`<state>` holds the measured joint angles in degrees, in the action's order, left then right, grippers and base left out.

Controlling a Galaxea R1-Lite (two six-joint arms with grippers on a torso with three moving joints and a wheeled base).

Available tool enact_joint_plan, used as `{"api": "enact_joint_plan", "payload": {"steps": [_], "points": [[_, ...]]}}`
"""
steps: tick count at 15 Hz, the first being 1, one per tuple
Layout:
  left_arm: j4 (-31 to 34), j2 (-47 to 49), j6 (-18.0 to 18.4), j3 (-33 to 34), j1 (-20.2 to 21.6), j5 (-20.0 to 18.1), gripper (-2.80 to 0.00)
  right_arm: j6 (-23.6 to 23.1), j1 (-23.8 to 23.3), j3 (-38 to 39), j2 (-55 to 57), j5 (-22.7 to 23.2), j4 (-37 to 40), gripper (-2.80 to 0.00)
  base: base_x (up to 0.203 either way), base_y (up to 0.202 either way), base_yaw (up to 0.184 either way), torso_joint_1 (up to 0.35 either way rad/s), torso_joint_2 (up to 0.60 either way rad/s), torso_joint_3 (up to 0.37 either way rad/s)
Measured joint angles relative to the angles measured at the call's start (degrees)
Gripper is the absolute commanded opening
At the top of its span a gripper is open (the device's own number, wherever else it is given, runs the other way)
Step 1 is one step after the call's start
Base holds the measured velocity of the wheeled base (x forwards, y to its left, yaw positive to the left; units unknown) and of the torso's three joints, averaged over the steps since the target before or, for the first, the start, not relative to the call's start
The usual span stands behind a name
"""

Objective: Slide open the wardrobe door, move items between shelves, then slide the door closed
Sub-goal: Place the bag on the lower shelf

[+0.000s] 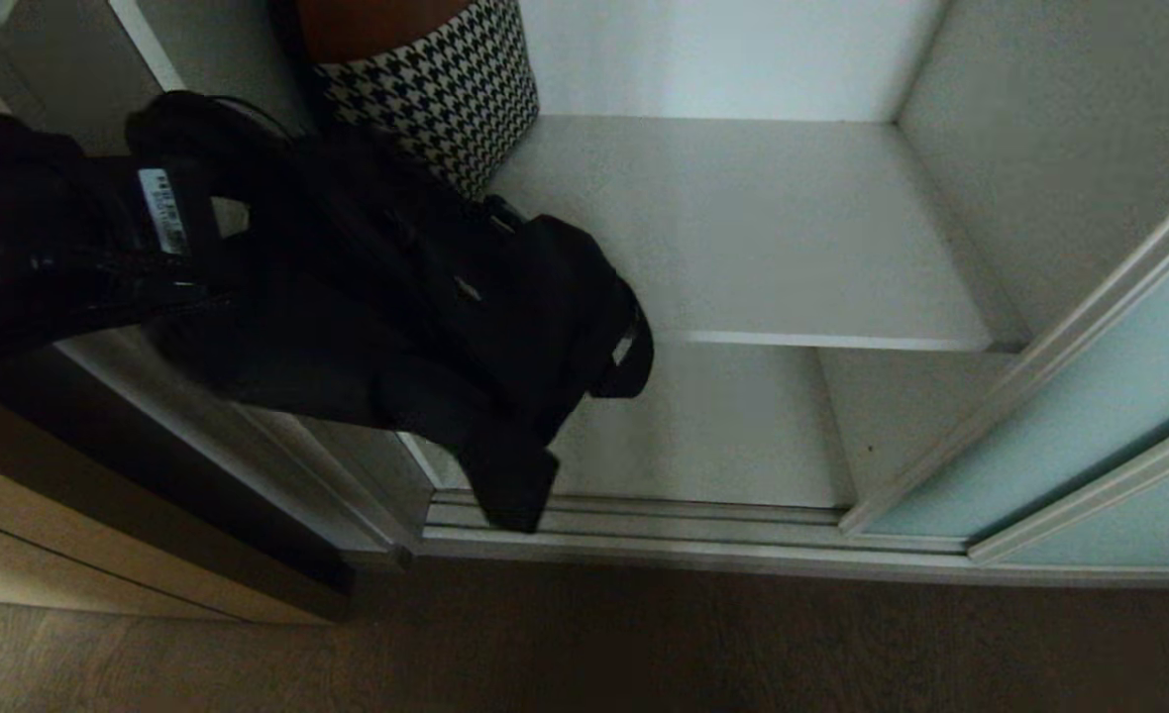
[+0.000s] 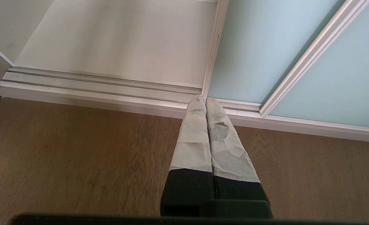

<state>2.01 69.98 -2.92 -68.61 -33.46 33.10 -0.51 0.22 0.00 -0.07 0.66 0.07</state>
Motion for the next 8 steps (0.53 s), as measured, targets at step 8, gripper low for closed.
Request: {"api": "enact_joint_plan", "payload": {"steps": [8], "points": [[-2.02,-6.88,0.55,7.61,9.85,-0.14,-2.8,0.0,0.02,0.0,0.0,0.0,0.02,-2.8,0.0,0.0,0.0,0.0,0.0,0.0]]}}
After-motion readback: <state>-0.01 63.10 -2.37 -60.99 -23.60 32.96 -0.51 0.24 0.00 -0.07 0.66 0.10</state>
